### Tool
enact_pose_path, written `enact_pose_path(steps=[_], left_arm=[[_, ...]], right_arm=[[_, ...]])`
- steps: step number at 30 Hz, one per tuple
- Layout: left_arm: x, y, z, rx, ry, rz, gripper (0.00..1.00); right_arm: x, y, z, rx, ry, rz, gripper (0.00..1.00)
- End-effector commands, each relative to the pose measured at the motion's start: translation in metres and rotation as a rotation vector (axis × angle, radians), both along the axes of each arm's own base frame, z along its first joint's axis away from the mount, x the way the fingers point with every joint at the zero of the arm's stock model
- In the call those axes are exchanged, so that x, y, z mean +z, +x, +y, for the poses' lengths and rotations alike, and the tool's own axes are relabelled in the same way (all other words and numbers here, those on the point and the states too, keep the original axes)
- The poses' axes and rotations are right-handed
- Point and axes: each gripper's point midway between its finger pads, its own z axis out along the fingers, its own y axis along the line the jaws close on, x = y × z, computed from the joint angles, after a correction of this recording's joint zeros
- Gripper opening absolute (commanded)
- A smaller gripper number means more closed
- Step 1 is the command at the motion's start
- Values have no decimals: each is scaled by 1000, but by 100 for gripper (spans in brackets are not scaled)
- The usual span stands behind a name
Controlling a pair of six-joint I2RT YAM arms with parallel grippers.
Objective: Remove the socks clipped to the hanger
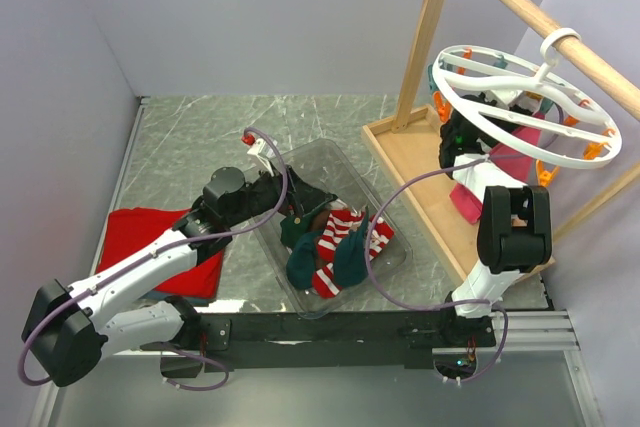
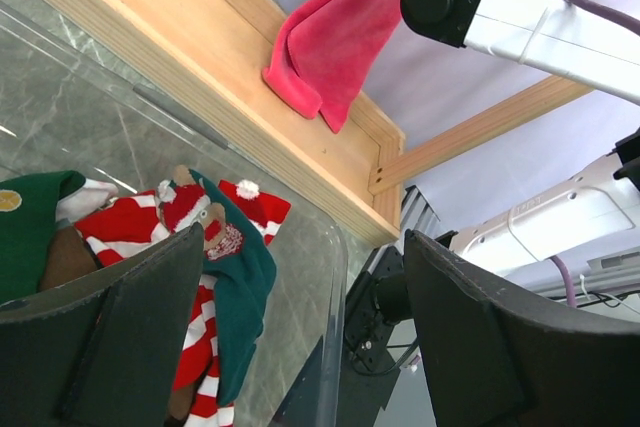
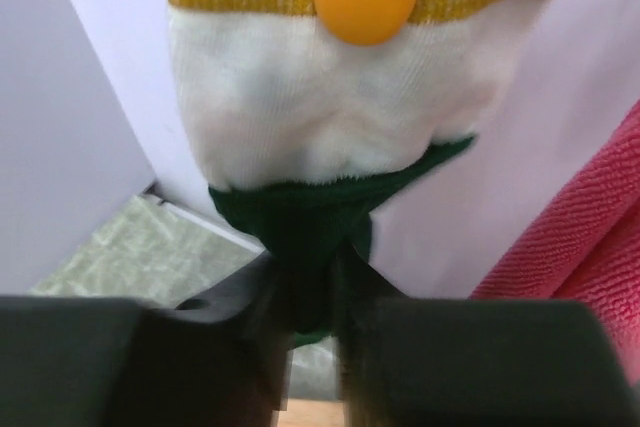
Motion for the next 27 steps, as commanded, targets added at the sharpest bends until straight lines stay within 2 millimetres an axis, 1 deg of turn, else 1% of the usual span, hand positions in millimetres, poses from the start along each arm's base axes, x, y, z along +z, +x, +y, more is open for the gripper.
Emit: enact_pose_path(steps=[1,3,4,5,7,8,10,11,12,13,14,15,16,17,18,19,20,21,22,23,24,25,26,27], left_arm=[[23,0,-5,-26,-29,-54,85],[22,0,-6,-26,-28,-49,85],[21,1,-6,-22,-30,-49,85],[22,0,-6,-22,-34,-50,85],[22,0,-5,-22,-42,-43,85],[22,-1,-6,-23,-45,-39,85],[22,-1,-5,-20,-54,-37,85],[22,-1,-5,-20,-55,-36,85],[25,-3,-6,-24,-66,-35,84],[26,-2,-5,-22,-71,-34,84],[28,-5,-6,-30,-82,-31,84],[32,-7,-6,-36,-94,-39,84],[35,-7,-6,-38,-100,-42,84],[36,-9,-7,-42,-104,-44,84],[41,-11,-9,-52,-109,-52,84],[41,-11,-10,-53,-105,-49,84],[42,-12,-12,-56,-104,-50,84],[46,-14,-14,-63,-110,-56,83],[48,-14,-15,-64,-115,-61,83],[50,-15,-16,-66,-121,-64,83],[51,-17,-17,-71,-126,-65,83],[53,-18,-19,-72,-130,-67,83],[54,-20,-20,-75,-133,-70,83],[56,-21,-22,-80,-138,-72,83]], right_arm=[[13,5,2,18,17,-101,18],[10,3,6,48,43,-111,11],[2,2,7,64,50,-94,9],[4,0,12,83,64,-110,5],[-9,0,23,134,89,-79,0],[-7,0,35,171,96,-82,0],[-17,0,51,232,127,-47,0],[-14,-1,64,269,141,-47,0],[-23,-4,73,291,171,-15,0],[-28,-4,84,341,193,-3,0],[-23,-8,93,379,209,-11,0],[-29,-12,107,422,233,9,0],[-35,-16,113,452,252,22,0],[-30,-17,129,547,289,15,0],[-37,-22,136,581,333,26,0],[-46,-28,142,616,355,41,0],[-39,-34,156,704,388,28,0],[-44,-40,162,739,401,44,0],[-43,-43,168,777,412,47,0],[-36,-53,172,806,420,42,0],[-40,-58,183,876,439,57,0],[-39,-63,188,910,446,54,0],[-30,-72,192,945,448,33,0],[-33,-79,205,1023,465,47,0]])
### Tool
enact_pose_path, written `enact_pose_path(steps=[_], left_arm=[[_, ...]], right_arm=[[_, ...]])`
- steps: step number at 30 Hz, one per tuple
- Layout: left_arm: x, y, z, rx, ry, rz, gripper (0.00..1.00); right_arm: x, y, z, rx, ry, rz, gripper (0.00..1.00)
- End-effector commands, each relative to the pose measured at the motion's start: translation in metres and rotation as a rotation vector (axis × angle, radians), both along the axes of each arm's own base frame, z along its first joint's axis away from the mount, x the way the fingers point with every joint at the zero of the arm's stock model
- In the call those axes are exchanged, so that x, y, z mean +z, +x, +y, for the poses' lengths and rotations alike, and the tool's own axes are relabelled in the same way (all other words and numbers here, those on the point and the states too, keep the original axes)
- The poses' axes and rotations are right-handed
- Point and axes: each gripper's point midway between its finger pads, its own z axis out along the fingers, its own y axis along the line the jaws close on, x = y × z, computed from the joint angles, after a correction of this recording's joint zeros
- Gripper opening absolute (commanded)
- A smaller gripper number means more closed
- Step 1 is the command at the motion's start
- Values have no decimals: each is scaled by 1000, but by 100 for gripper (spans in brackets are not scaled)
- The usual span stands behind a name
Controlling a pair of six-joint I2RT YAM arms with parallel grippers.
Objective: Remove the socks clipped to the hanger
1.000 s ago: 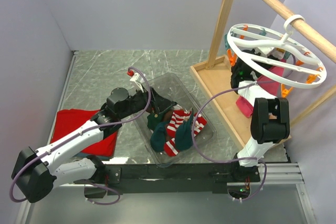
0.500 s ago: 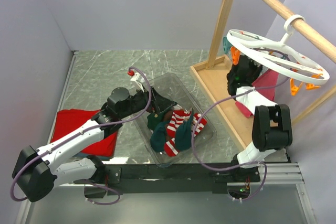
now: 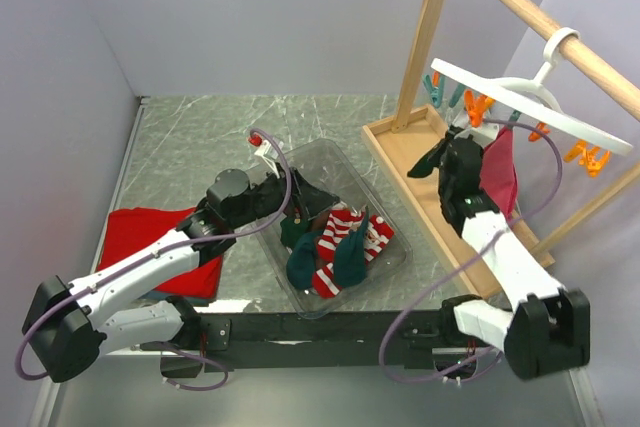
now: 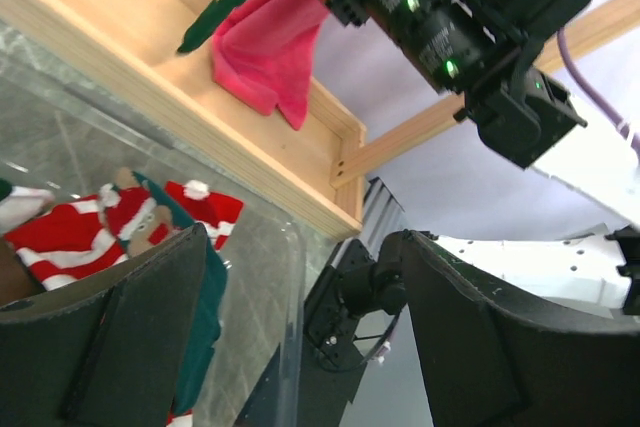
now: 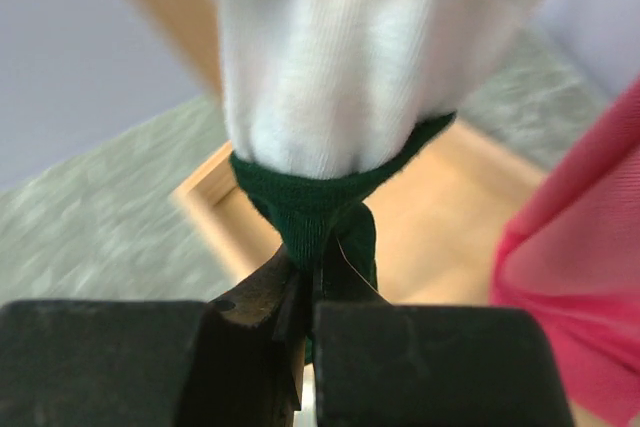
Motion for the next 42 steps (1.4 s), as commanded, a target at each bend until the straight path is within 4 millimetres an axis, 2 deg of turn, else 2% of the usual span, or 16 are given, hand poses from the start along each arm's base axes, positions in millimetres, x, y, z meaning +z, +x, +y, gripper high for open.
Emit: enact_pose_path(steps=[1,7,9,16,17,19,20,21,22,23,25,28,29,38,39,42], left_arm=[[45,-7,-8,-29,-97,-85,83],[57,-15,-27,-120,-132,-106,84],[76,-14,-33,-146,-174,-146,85],[93,11,-93,-300,-211,-151,85],[109,14,-100,-322,-240,-177,84],[98,27,-121,-357,-224,-152,83],[117,27,-127,-392,-251,-185,82],[104,36,-139,-409,-240,-162,82],[123,38,-144,-428,-273,-193,81],[111,45,-155,-444,-258,-165,79],[129,51,-162,-451,-282,-192,79],[128,56,-175,-486,-316,-199,78],[145,53,-175,-504,-362,-252,78],[152,66,-212,-566,-506,-203,81],[139,73,-221,-567,-501,-140,80],[139,80,-229,-571,-553,-57,73]], right_arm=[[1,-32,50,297,94,10,0],[3,-69,75,470,138,25,0],[-1,-77,75,478,135,37,0],[2,-96,73,508,106,2,1],[0,-97,72,505,106,1,1],[9,-103,70,505,109,-34,1],[10,-105,70,511,111,-40,1],[17,-109,68,508,109,-66,0],[17,-112,67,504,113,-65,0],[18,-115,66,500,116,-73,0],[25,-122,65,505,122,-104,0],[27,-128,65,517,124,-122,0],[27,-130,66,521,126,-125,0],[33,-140,65,523,143,-140,0],[34,-142,65,525,144,-147,0],[33,-147,65,524,147,-143,0]])
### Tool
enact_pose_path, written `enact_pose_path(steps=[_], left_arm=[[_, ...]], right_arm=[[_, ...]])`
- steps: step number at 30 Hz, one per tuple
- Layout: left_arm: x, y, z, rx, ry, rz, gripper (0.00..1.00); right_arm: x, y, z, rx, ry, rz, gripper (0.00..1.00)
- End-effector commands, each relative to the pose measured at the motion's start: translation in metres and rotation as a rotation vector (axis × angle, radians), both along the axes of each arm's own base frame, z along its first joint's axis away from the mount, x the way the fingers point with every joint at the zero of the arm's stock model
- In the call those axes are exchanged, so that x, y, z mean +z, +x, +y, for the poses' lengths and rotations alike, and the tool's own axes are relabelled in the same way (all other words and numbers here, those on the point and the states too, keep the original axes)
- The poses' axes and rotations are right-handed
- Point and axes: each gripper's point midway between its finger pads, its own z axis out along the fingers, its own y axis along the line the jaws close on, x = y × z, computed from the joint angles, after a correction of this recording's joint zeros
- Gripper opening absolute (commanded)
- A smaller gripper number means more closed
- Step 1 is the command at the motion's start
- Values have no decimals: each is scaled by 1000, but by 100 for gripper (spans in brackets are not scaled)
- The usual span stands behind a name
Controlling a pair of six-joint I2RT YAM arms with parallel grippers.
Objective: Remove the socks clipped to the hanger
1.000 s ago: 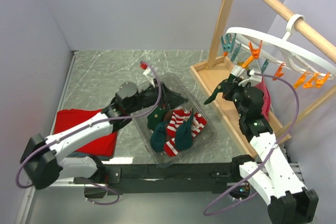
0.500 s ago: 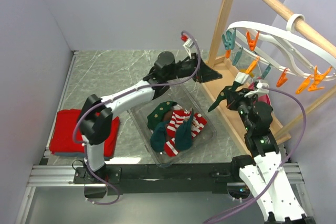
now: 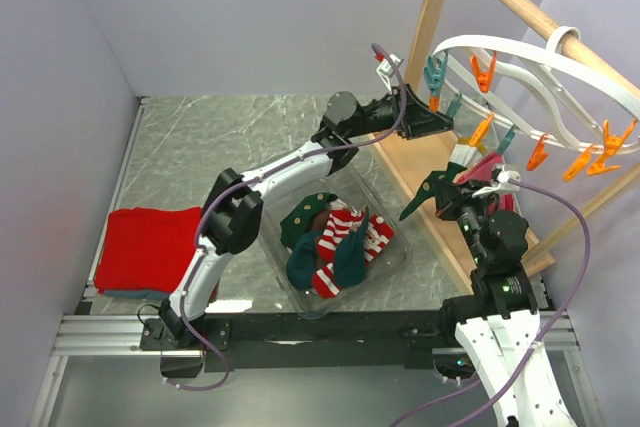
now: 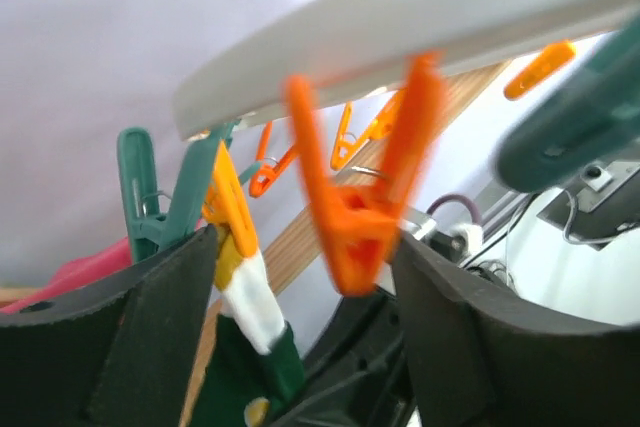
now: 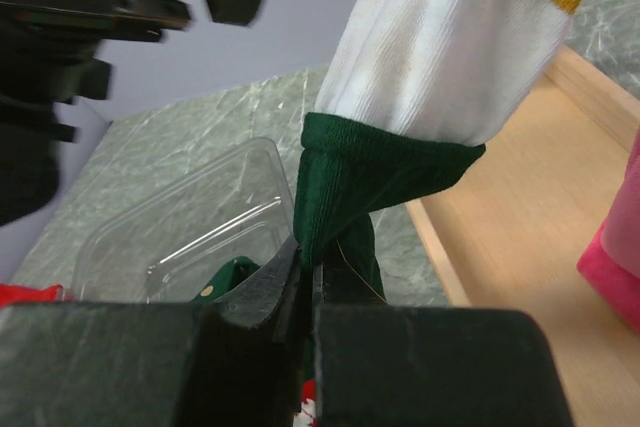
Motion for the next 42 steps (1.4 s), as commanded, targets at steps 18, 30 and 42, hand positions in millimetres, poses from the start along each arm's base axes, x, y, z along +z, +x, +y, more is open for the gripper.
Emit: enact_pose_path(steps=[18,30,42], left_arm=[[26,-1,-24,-59,-170,297,62],[6,-5,-46,-108,-180,409,66],[-1,-7,-65,-92,-186,481,66]], right_arm=[[-1,-21,6,50,7,6,0],[1,-25,6,51,10,-6,0],[1,-28,7,60,9,-8,0]])
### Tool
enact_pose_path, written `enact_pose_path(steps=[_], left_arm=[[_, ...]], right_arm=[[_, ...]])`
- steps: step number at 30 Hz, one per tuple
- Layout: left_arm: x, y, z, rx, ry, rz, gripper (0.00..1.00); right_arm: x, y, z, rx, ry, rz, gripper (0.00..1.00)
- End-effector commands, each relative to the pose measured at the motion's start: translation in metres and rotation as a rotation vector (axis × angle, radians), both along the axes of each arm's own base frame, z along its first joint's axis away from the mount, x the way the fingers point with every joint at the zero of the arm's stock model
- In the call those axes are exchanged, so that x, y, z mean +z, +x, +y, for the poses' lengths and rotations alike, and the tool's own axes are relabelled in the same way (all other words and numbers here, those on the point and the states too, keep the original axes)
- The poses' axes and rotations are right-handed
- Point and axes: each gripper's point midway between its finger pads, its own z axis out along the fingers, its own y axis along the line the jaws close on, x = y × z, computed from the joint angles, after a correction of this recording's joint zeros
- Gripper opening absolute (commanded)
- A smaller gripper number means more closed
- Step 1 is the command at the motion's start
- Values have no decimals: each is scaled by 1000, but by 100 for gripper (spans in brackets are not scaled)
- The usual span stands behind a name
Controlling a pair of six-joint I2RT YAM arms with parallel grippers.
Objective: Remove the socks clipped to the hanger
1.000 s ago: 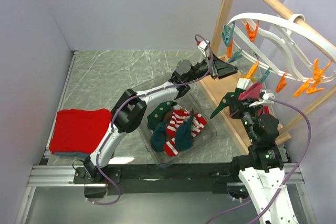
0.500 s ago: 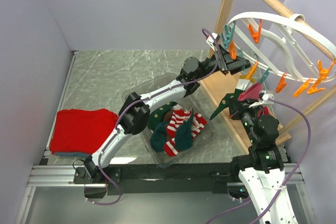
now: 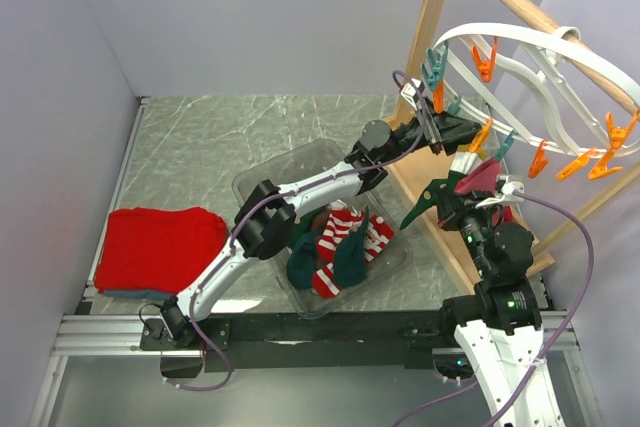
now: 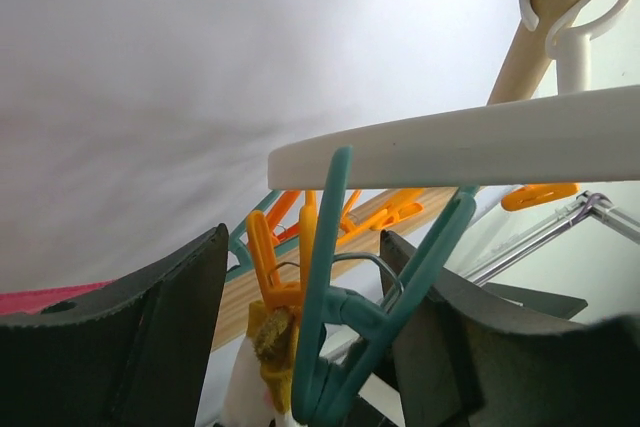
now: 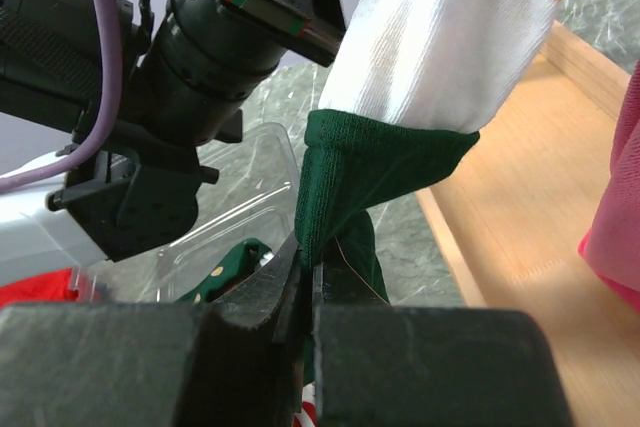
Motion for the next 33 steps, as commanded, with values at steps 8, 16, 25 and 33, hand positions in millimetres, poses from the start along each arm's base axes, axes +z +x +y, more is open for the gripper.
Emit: enact_pose_path(steps=[8,16,25,33], left_arm=[[20,-17,-7,-27,-100,20,57],[28,-18,-6,-14,-129,26,59],[42,-21,-2,-8,-172,18,49],[47,-22,-1,6,-161,-2,33]], right_arm=[[-1,-7,6,37,3,-3,0],[-1,-7,7,45,4,-4,0],[-2,-7,7,48,2,-5,0],[-1,-8,7,47,2,-6,0]])
